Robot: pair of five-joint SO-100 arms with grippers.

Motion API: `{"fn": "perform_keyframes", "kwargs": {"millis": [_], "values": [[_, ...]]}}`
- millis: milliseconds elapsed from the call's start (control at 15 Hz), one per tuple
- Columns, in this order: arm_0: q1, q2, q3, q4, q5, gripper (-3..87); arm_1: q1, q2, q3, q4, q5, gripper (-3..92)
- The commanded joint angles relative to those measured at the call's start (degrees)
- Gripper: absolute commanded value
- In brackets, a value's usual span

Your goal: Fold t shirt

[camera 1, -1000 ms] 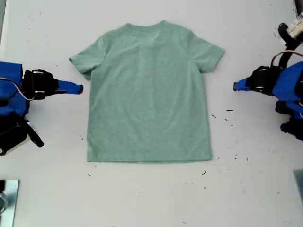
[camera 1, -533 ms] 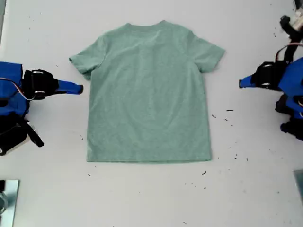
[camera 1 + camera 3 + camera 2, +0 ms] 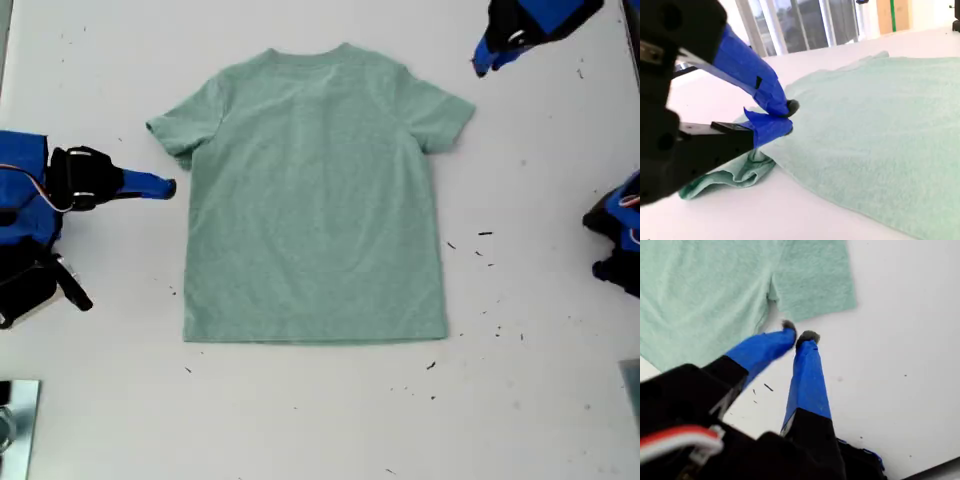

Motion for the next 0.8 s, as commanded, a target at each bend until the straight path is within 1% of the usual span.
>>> {"fn": "perform_keyframes", "kwargs": {"millis": [0,67,133,200,400,467,600,667,733], "values": [[0.2,0.4,0.7,-0.3,0.6,-0.2,1.8,-0.2,-4.5,0.6,-2.2,35.7],[0.1,0.4,0.7,-0.3,0.6,-0.2,3.3,-0.1,-1.6,-0.9,-2.2,36.3],[0.3,0.4,0.7,-0.3,0.6,-0.2,4.7,0.0,3.9,-4.2,-2.7,36.8],[0.5,0.4,0.7,-0.3,0.6,-0.2,5.9,0.1,10.6,-9.2,-3.1,36.7],[1.1,0.4,0.7,-0.3,0.6,-0.2,9.6,-0.9,31.0,-28.5,-4.5,36.0],[1.1,0.4,0.7,-0.3,0.6,-0.2,10.1,-3.0,34.5,-33.5,-4.5,35.7],[0.6,0.4,0.7,-0.3,0.6,-0.2,9.9,-9.3,35.9,-40.1,-4.1,36.0],[0.6,0.4,0.7,-0.3,0.6,-0.2,9.7,-12.2,35.9,-42.9,-4.0,36.0],[0.6,0.4,0.7,-0.3,0.6,-0.2,9.6,-14.6,34.6,-43.8,-4.1,36.1]]}}
